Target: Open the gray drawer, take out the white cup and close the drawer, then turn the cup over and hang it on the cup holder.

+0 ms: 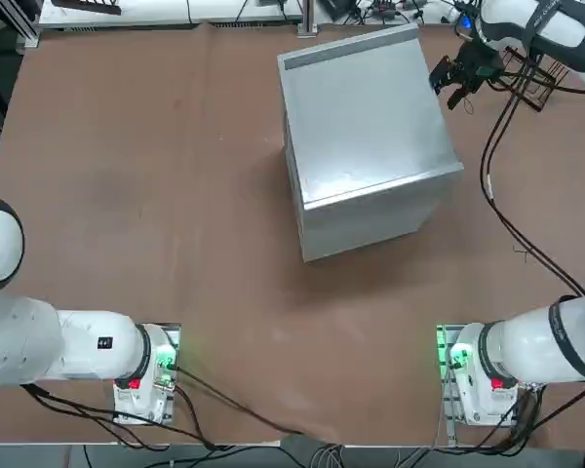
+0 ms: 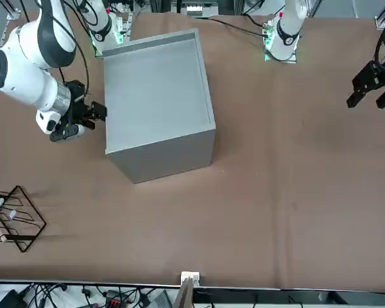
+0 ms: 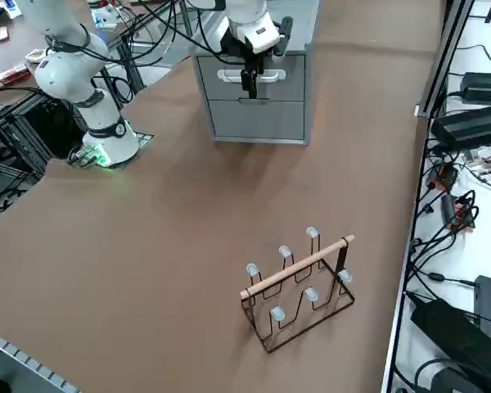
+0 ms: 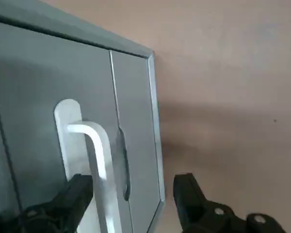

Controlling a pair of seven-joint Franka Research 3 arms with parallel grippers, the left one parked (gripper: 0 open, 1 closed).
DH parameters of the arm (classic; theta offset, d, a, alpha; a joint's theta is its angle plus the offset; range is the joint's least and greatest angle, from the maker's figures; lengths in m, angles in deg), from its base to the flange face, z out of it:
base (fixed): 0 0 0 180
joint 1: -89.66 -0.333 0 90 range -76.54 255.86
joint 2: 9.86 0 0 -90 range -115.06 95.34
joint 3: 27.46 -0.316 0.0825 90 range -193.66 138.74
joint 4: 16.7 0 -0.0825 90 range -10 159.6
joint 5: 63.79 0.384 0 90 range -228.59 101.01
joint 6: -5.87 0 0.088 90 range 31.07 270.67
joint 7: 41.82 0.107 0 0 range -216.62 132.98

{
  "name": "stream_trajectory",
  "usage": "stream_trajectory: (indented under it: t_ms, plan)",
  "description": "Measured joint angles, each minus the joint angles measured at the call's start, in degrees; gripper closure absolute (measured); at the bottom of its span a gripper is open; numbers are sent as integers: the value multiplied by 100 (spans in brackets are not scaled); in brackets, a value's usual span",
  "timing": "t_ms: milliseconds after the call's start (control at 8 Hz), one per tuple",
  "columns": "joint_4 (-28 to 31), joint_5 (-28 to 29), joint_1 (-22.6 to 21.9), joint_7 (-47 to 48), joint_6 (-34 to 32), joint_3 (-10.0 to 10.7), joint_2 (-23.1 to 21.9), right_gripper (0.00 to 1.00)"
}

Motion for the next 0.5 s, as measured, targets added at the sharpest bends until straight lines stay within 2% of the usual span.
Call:
stream_trajectory:
  t_ms: [500]
  plan:
    - [1,99,61,-78,-1,43,97,0]
